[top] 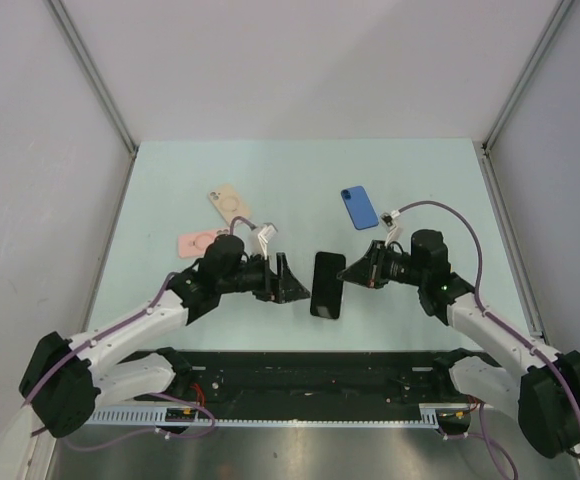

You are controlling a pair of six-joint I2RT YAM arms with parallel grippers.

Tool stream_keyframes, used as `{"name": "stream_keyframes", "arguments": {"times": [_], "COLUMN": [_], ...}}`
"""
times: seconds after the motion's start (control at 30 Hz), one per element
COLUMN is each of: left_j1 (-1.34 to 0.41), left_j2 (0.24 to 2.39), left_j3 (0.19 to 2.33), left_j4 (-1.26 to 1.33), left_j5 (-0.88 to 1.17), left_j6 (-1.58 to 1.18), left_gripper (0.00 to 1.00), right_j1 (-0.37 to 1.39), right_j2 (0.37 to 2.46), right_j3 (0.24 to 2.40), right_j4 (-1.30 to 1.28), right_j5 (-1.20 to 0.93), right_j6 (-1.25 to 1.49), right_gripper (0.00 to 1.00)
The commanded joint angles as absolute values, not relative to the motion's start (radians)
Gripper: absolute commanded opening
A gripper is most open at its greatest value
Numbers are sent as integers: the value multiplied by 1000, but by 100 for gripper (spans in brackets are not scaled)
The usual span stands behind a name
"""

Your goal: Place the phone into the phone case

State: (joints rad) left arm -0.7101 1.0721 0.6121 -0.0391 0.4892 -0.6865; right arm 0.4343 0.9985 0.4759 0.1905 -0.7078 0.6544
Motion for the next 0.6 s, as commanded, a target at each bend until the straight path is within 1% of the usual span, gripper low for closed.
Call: {"name": "stream_keyframes", "arguments": {"times": [0.0, 0.03, 0.07, 0.17, 0.27, 0.4, 0.57], "left_j1": [-669, -664, -661, -652, -635, -601, -563], "left_j2": [990, 977, 967, 931, 894, 858, 821], "left_j3": [637, 635, 635, 637, 640, 632, 608], "left_j4": [-142, -158, -173, -239, -307, -357, -383], "left_j5": [365, 320, 292, 197, 108, 83, 41], "left_j6": [-646, -643, -640, -630, -626, -601, -618], "left_gripper": [87, 97, 100, 100, 100, 100, 100], "right_j1": [345, 327, 289, 236, 209, 186, 169], "right_j2": [1058, 1086, 1132, 1190, 1261, 1409, 1497], "right_j3": [592, 609, 627, 690, 759, 889, 995], "right_j4": [5, -47, -116, -208, -322, -477, -561], "right_j5": [-689, -681, -667, -670, -618, -529, -433], "right_j6": [565, 549, 523, 499, 466, 372, 353], "right_gripper": [0, 0, 0, 0, 0, 0, 0]}}
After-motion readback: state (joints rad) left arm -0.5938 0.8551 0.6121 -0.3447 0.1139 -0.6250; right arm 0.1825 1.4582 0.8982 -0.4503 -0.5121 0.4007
